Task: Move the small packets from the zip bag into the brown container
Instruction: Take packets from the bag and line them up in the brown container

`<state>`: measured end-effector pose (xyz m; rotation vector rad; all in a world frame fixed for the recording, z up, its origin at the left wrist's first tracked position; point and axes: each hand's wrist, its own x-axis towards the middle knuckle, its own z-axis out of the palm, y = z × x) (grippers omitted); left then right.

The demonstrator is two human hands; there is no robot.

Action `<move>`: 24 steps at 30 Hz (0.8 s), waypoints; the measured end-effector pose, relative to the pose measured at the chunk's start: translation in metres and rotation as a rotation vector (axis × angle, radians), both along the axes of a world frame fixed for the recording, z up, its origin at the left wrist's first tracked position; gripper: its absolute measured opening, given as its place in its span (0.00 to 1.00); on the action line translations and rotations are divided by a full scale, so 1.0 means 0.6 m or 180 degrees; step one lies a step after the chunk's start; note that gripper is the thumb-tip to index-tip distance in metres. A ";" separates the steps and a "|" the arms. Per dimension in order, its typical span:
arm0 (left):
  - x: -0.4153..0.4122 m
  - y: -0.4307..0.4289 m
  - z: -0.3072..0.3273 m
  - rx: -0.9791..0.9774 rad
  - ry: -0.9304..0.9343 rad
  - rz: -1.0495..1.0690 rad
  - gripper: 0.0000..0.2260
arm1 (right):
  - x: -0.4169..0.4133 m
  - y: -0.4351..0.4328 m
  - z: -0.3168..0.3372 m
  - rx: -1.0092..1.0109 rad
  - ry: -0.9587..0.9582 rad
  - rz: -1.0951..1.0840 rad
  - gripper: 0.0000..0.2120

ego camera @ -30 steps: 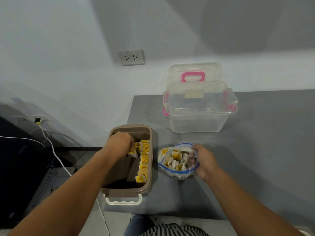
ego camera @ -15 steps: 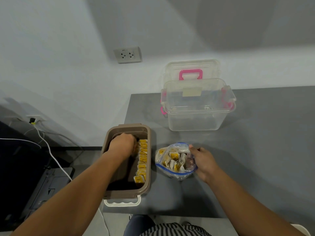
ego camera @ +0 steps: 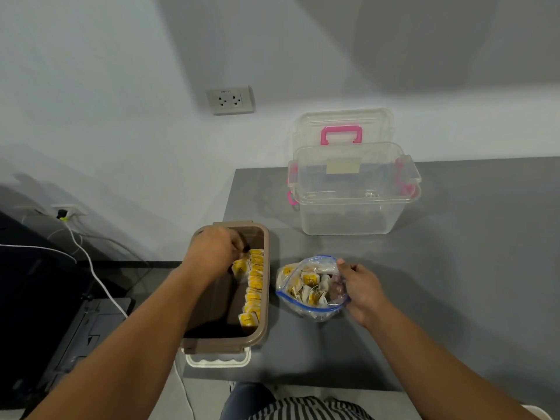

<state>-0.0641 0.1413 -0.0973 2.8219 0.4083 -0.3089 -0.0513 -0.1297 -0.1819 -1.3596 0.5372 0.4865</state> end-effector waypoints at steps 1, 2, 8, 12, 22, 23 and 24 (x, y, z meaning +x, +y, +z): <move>-0.005 -0.006 0.011 -0.0085 -0.0203 -0.0009 0.05 | -0.001 0.000 -0.001 -0.0020 -0.0012 0.0013 0.12; -0.009 -0.016 0.023 -0.0180 -0.0397 -0.0048 0.03 | -0.002 0.000 -0.002 -0.0042 -0.0021 0.0023 0.12; -0.029 -0.130 0.054 -0.1002 -0.0639 -0.0772 0.04 | -0.010 0.001 -0.002 -0.0095 -0.0191 0.0061 0.10; -0.023 -0.191 0.008 -0.0850 -0.0284 -0.1150 0.06 | -0.013 -0.001 -0.012 0.0035 -0.0180 -0.0029 0.10; -0.014 -0.230 -0.059 -0.0043 0.0466 -0.1444 0.09 | -0.023 -0.020 -0.023 0.0571 -0.0125 -0.0256 0.08; -0.015 -0.230 -0.061 -0.0163 0.0502 -0.1433 0.09 | -0.024 -0.021 -0.023 0.0578 -0.0130 -0.0248 0.08; -0.016 -0.232 -0.063 -0.0258 0.0518 -0.1403 0.09 | -0.025 -0.022 -0.024 0.0565 -0.0144 -0.0242 0.08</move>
